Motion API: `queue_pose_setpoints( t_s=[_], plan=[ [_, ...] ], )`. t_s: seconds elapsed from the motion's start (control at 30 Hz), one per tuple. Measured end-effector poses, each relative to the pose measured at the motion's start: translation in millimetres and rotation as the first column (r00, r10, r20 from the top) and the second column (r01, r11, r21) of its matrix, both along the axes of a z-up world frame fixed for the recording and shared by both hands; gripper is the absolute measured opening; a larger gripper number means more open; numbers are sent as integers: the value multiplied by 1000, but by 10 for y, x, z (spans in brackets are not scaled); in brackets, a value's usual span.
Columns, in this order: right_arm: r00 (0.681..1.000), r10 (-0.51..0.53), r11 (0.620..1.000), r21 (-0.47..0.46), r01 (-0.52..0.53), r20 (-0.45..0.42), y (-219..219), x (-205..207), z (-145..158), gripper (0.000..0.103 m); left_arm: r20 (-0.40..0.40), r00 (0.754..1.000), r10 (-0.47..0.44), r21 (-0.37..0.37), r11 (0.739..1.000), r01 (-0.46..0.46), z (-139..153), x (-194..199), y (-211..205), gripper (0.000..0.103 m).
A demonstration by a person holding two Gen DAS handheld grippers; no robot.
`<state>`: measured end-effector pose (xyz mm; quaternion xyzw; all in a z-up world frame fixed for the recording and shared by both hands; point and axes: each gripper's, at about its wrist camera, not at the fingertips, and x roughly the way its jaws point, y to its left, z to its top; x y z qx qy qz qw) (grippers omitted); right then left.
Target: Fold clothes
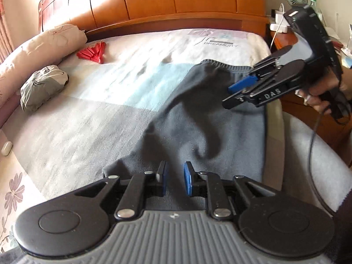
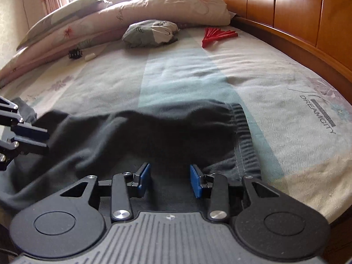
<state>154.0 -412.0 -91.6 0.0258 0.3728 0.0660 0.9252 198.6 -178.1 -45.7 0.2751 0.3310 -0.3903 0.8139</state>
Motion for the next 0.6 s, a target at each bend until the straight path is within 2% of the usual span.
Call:
queue_pose_setpoints(
  t_s=[0.1,0.2,0.23,0.27,0.37,0.43,0.5,0.53,0.6],
  plan=[
    [1000,7,999,-33,-6,21,-109,-166,-11,43,-4,991,134,68,989,-133,-233,144,97,20],
    [1000,-5,999,-31,5,0,-187,-182,89,42,-10,983,182,41,982,-182,-150,167,256,20],
    [1000,-5,1000,-28,6,17,-178,-149,150,43,-12,980,198,32,980,-198,-122,175,309,19],
    [999,-5,1000,-25,6,35,-168,-116,212,43,-15,979,205,17,979,-205,-87,178,339,16],
    [996,13,1000,19,-14,87,-102,122,344,43,-27,989,147,-76,986,-148,54,166,232,17],
    [995,25,999,45,-29,101,-40,330,350,43,-62,991,118,-121,985,-124,35,242,64,18],
    [997,35,998,46,-38,64,13,548,233,43,-86,987,135,-113,983,-144,-90,339,-39,18],
    [999,25,1000,12,-25,40,31,643,145,43,-94,984,150,-100,982,-159,-162,387,-70,22],
    [1000,13,997,-70,-12,22,-4,771,-35,38,-85,980,183,-92,977,-190,-266,459,-30,22]
  ],
)
